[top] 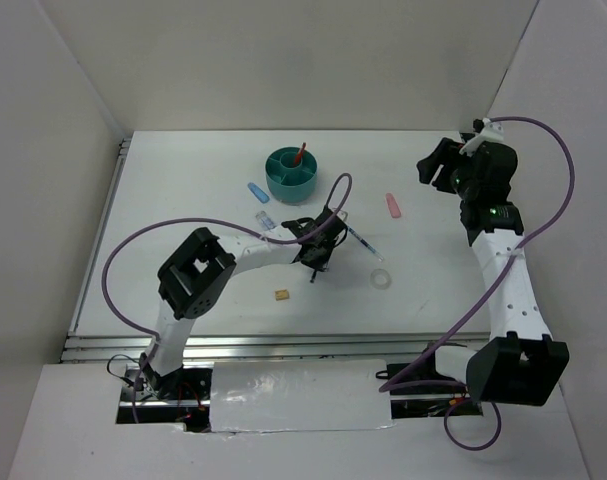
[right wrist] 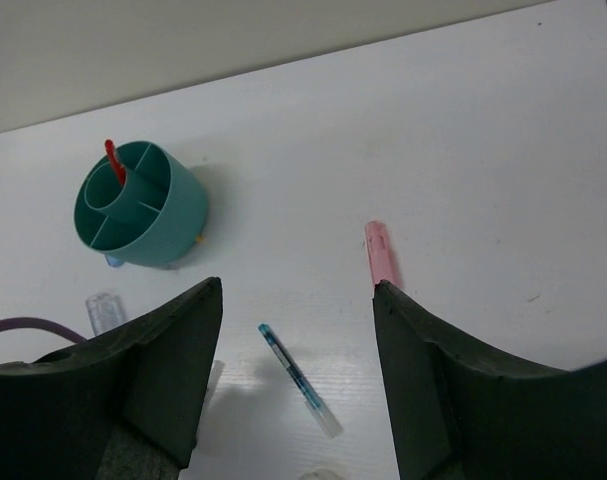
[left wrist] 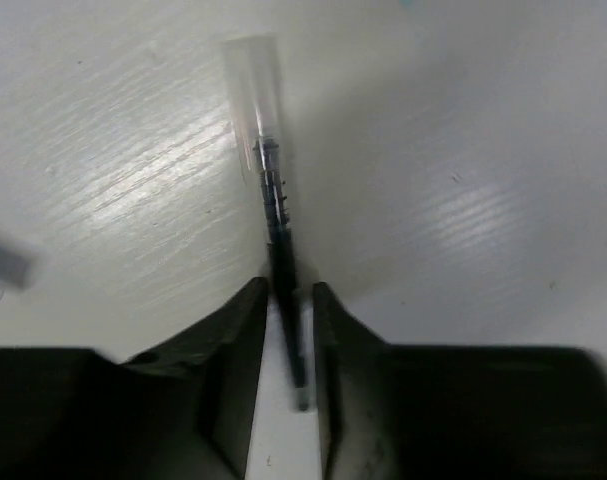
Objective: Sort the stationery into containers
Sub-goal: Pick up the pen from the center of the board.
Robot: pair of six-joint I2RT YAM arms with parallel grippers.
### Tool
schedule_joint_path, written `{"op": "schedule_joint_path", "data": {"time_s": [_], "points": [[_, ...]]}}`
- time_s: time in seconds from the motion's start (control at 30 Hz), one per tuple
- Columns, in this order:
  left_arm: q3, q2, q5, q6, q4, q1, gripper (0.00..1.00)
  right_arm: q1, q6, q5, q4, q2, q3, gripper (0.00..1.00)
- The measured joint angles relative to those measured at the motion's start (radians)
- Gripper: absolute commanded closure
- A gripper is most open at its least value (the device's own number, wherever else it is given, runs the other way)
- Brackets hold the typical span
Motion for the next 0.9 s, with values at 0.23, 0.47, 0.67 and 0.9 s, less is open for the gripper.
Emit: {"op": "schedule_joint_path", "data": {"time_s": [0.23, 0.47, 0.67, 0.9], "points": [[-0.024, -0.020, 0.040, 0.054, 0.031, 0.018, 1.00, 0.039, 0.006, -0.106, 0.001, 0.027, 0.000, 0.30], [-0.217, -0.313, 0.155, 0.133, 0.048, 0.100, 1.00, 0.171, 0.072, -0.301, 0.019, 0.104, 0.038, 0.00], [-0.218, -0.604, 0.236, 0.160, 0.146, 0.120, 1.00, 0.301, 0.159, -0.420, 0.065, 0.213, 0.119, 0.03], [-0.210, -0.647, 0.277, 0.155, 0.137, 0.142, 1.00, 0.404, 0.224, -0.496, 0.117, 0.346, 0.261, 0.26]]}}
